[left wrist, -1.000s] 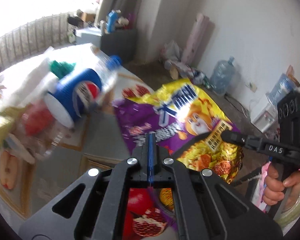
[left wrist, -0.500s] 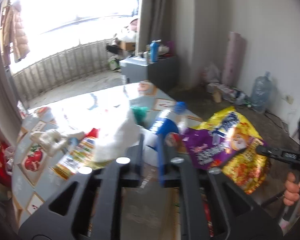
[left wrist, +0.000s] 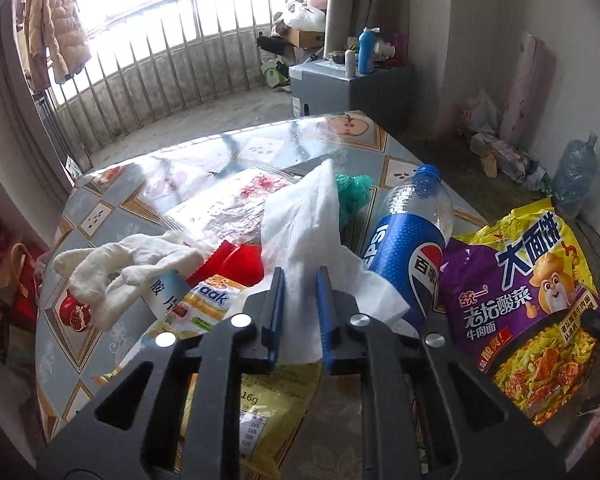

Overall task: Collect trash
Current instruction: 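Hold the noodle bag in the right gripper while the left grasps a white tissue, then carry the noodle bag and tissue over the blue wastebasket and release them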

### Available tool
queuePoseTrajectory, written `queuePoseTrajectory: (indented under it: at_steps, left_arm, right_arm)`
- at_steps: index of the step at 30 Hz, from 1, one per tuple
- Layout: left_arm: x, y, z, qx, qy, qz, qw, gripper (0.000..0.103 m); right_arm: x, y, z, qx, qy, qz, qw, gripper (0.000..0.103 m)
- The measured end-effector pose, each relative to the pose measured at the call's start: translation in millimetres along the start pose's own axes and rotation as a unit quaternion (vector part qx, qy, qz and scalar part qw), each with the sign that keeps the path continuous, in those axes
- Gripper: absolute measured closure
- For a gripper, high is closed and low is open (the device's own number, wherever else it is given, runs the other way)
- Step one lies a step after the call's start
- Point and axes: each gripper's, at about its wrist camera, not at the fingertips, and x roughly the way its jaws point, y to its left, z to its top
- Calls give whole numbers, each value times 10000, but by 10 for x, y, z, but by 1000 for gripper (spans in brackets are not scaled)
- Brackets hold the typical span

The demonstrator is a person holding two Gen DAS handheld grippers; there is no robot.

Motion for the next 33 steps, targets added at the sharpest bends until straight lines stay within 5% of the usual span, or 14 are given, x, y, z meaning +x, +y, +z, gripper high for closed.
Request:
queuePoseTrajectory:
  at_steps: [18, 33]
  left_arm:
    - [-771, -24, 92, 87, -1150, -667, 9911, 102]
    - [-637, -242, -77, 490, -1024, -1115, 9873, 102]
  right_arm:
    - [-142, 1, 13, -12, -205, 92, 9997, 94]
    - [-405, -119, -8, 124, -439, 123, 9989, 96]
